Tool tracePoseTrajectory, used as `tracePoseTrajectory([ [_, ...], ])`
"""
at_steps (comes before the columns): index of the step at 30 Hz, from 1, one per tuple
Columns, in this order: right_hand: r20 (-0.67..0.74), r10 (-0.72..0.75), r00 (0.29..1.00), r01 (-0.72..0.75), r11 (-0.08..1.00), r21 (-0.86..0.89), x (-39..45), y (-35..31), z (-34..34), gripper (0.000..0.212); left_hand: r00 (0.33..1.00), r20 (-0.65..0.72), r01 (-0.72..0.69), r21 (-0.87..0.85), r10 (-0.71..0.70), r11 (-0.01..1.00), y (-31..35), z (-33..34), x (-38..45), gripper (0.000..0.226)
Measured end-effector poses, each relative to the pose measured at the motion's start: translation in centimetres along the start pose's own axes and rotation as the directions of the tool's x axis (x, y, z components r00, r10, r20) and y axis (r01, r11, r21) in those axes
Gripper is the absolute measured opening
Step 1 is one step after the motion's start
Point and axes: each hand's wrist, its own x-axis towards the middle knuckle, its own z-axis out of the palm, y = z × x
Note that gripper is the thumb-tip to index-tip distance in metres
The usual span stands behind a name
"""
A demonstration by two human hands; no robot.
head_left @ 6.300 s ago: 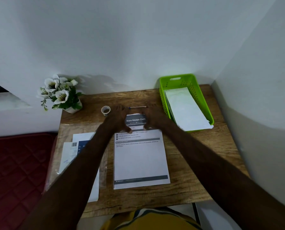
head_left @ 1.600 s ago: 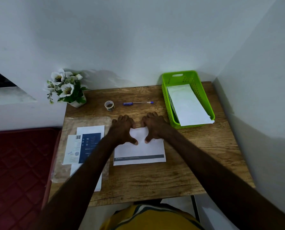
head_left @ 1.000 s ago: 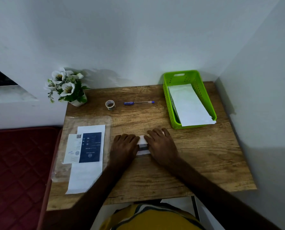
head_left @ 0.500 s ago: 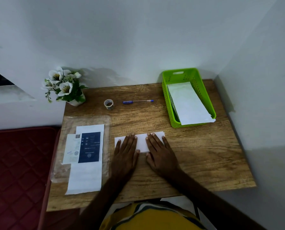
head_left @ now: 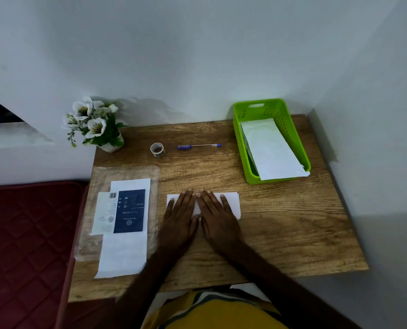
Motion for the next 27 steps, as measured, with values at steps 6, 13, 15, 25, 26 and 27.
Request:
tracePoseTrajectory([
  [6, -0.033, 0.149, 0.988, -0.149, 0.989, 0.015, -1.6, 3.6, -0.8, 0.073, 0.986, -0.047, 0.161, 0.042, -0.159, 0.986, 0.0, -0.1, -0.7, 0.08],
  [13, 0.03, 0.222, 0.975, -0.222, 0.975, -0.025, -2.0, 5.0, -1.2, 0.078, 0.977, -0.036, 0.212, 0.049, -0.21, 0.976, 0.7, -0.1, -0.6, 0.083],
  [15, 0.024, 0.221, 0.975, -0.22, 0.975, -0.026, -2.0, 5.0, -1.2, 0.077, 0.976, -0.037, 0.214, 0.045, -0.213, 0.976, 0.7, 0.0, -0.6, 0.084],
  [25, 0.053, 0.179, 0.982, -0.175, 0.982, -0.066, -1.1, 5.6, -1.8, 0.075, 0.959, -0.076, 0.273, 0.014, -0.271, 0.962, 2.1, 0.3, -0.8, 0.082],
  [26, 0.048, 0.178, 0.983, -0.175, 0.983, -0.052, -1.1, 5.6, -1.9, 0.074, 0.958, -0.074, 0.278, -0.002, -0.277, 0.961, 2.0, 0.3, -0.9, 0.082],
  [27, 0.027, 0.179, 0.983, -0.178, 0.984, -0.027, -1.1, 5.4, -2.0, 0.073, 0.957, -0.067, 0.281, -0.028, -0.282, 0.959, 2.0, 0.3, -0.8, 0.083],
])
